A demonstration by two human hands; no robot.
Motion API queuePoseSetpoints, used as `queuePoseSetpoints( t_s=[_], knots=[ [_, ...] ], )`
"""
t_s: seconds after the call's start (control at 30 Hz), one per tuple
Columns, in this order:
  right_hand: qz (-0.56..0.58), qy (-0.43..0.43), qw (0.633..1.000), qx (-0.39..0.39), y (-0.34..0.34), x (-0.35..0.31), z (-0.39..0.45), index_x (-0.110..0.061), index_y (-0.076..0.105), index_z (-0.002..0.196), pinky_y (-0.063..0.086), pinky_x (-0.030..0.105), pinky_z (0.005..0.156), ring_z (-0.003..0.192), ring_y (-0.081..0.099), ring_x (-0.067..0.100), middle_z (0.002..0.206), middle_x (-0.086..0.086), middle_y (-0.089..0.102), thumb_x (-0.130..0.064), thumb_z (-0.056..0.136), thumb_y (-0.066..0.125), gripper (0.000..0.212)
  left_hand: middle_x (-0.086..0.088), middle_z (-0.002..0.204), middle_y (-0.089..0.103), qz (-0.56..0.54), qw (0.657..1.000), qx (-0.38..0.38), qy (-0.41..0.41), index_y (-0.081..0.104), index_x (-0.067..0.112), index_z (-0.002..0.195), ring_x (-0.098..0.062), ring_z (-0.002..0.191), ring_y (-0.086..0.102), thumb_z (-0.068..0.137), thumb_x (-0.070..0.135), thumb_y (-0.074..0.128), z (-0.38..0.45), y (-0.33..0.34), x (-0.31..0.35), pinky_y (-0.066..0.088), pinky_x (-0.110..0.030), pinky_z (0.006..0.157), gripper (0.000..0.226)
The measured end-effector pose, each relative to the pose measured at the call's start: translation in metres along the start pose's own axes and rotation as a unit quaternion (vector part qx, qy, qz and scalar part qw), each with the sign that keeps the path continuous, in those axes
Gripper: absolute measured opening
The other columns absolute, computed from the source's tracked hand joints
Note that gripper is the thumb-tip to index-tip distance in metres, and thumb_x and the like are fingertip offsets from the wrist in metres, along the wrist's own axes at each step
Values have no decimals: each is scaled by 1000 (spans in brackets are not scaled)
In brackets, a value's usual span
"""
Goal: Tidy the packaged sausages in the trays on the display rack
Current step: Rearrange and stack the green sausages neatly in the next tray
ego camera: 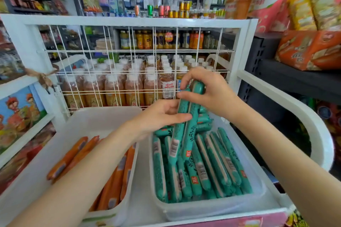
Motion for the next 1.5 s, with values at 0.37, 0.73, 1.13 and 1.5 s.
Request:
queuePoseSetpoints(
  t_s=[0.37, 0.73, 1.13, 1.5],
  knots=[
    [13, 50, 998, 30, 5, 13, -11, -22, 62, 90, 43, 11, 70, 80, 53, 8, 93, -7, 53, -31, 74, 73, 21, 2, 89, 71, 45, 998, 46, 27, 64, 17, 94, -12, 84, 69, 80, 11, 66, -4, -5, 1, 55, -23, 78, 15],
    [391, 206, 894, -75, 3, 37, -15, -4, 72, 78, 54, 17, 61, 64, 61, 11, 72, 4, 68, -13, 71, 64, 14, 12, 92, 68, 107, 991, 48, 70, 63, 26, 90, -2, 85, 67, 80, 10, 66, -10, -12, 11, 54, -18, 73, 19],
    [412, 277, 864, -88, 8, 46, -11, -8, 69, 73, 54, 15, 62, 66, 65, 9, 72, 1, 69, -8, 62, 66, 11, 4, 98, 69, 157, 984, 44, 67, 64, 16, 99, -6, 88, 68, 81, 14, 66, -8, -10, 20, 55, -24, 79, 18],
    [384, 226, 887, -121, 6, 36, -8, -6, 67, 87, 54, 18, 70, 78, 66, 13, 83, 4, 70, -8, 65, 66, 22, 2, 100, 69, 167, 982, 62, 62, 63, 21, 95, -9, 90, 68, 81, 15, 67, -11, -15, 17, 56, -30, 81, 16]
  ],
)
Point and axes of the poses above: each hand's wrist, its own z-axis towards the middle knuckle, its own y-axis out of the palm, x = y × z, the point moved 10 cm from there along z, towards the middle knuckle
